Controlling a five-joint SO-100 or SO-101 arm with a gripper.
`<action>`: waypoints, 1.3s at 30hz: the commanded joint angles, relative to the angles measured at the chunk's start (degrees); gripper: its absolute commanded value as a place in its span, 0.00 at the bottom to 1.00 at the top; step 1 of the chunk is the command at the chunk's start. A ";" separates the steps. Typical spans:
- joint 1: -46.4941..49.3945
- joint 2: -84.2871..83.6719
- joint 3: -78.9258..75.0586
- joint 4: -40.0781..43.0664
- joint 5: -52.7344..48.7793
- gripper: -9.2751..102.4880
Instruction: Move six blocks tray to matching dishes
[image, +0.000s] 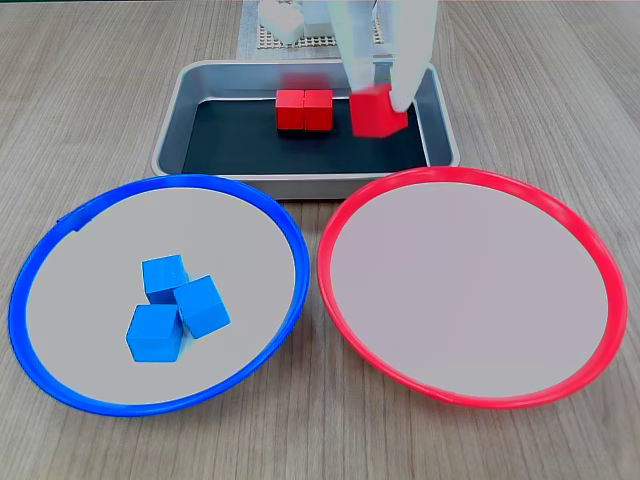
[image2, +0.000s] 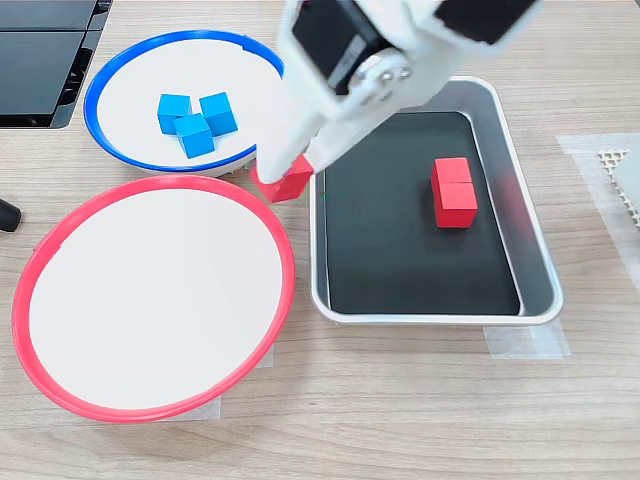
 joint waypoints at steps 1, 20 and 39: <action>-1.76 -3.60 -2.64 -8.17 9.49 0.08; 2.81 5.80 0.88 4.66 24.79 0.08; 21.62 14.50 26.28 11.95 14.41 0.19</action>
